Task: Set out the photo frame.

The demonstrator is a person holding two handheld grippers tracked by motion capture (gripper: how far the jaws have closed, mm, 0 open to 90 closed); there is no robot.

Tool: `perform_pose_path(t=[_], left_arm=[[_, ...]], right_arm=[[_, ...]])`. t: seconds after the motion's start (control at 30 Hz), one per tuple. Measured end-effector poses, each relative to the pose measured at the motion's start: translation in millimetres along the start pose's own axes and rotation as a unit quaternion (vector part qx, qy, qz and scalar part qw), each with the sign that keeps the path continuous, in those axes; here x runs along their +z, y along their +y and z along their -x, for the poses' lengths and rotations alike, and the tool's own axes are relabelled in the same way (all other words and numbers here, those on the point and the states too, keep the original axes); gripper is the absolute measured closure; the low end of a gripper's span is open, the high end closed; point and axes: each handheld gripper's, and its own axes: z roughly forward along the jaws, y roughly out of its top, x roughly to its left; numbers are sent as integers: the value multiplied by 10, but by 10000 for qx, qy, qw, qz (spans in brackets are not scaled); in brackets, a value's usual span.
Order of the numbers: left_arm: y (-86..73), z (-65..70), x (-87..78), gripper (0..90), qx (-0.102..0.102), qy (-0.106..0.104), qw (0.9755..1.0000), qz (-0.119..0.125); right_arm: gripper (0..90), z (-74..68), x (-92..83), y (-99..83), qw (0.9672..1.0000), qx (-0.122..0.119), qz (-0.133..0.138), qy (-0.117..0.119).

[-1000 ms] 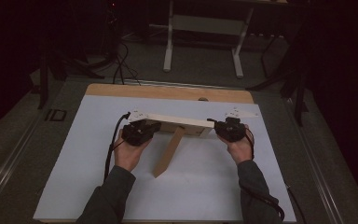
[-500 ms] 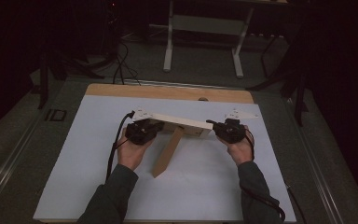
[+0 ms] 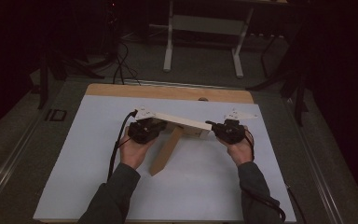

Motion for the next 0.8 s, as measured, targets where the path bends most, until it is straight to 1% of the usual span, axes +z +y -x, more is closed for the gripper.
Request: perform_pose_path(t=[0.2,0.5,0.7,0.8], left_arm=[[21,30,21,900,84,-36,10000,-24],[40,37,42,900,82,-39,10000,-37],[48,44,50,900,109,-45,9999,-53],[51,48,54,900,114,-38,9999,-51]], right_arm=[[898,-30,-10,0,10000,-71,-29,46],[898,-59,-17,2,9998,-151,-67,92],[898,-109,-36,8,9995,-282,-129,99],[898,-117,-44,11,9994,-301,-140,111]])
